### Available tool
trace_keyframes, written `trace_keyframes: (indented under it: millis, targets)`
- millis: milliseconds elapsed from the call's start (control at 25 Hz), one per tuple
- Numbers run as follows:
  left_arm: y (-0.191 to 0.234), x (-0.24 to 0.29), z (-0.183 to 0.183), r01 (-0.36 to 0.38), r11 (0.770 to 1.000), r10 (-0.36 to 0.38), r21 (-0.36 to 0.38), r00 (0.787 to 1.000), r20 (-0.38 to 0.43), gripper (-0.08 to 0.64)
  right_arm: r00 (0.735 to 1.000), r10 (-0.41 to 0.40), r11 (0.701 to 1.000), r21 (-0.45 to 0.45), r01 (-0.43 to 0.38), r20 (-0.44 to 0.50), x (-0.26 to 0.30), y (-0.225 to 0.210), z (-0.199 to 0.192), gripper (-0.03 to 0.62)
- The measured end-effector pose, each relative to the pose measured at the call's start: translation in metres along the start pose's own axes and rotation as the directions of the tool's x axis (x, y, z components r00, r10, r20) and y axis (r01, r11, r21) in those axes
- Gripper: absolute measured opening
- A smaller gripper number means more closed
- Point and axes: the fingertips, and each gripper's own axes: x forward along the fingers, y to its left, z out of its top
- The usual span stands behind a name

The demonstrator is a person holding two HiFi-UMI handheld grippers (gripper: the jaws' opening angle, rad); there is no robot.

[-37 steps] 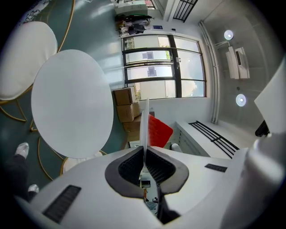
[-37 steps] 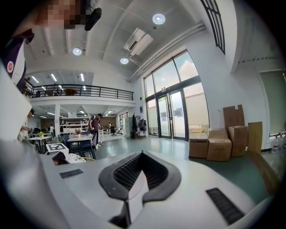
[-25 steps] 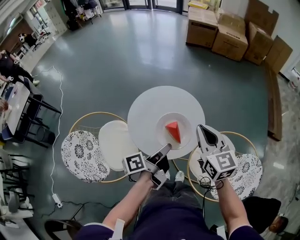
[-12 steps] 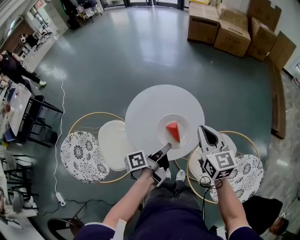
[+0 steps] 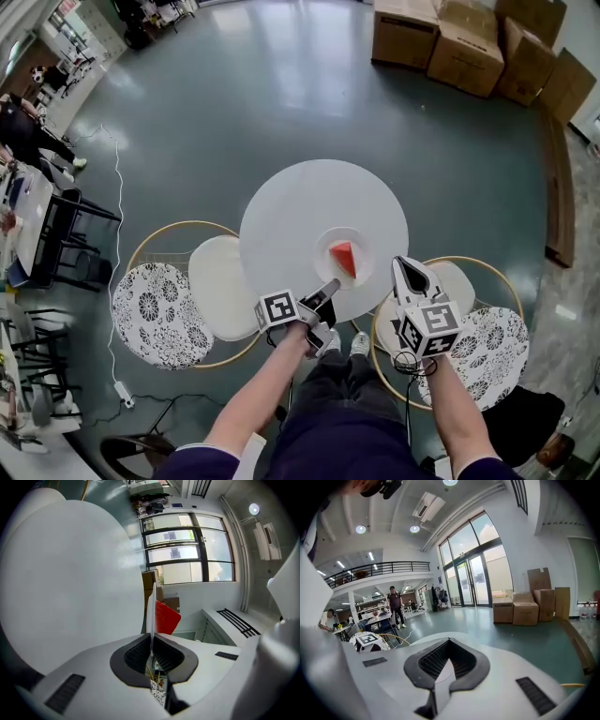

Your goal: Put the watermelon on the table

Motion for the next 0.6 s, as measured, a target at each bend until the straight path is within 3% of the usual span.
trace_keyframes:
  millis: [600]
  targets:
    - [0.041, 0.053, 0.028, -0.059, 0.998, 0.058, -0.026, 0.997, -0.041, 0.015, 0.994, -0.035, 0.999, 0.024, 0.038, -0.099, 0.032, -0.013, -0.038, 0.003]
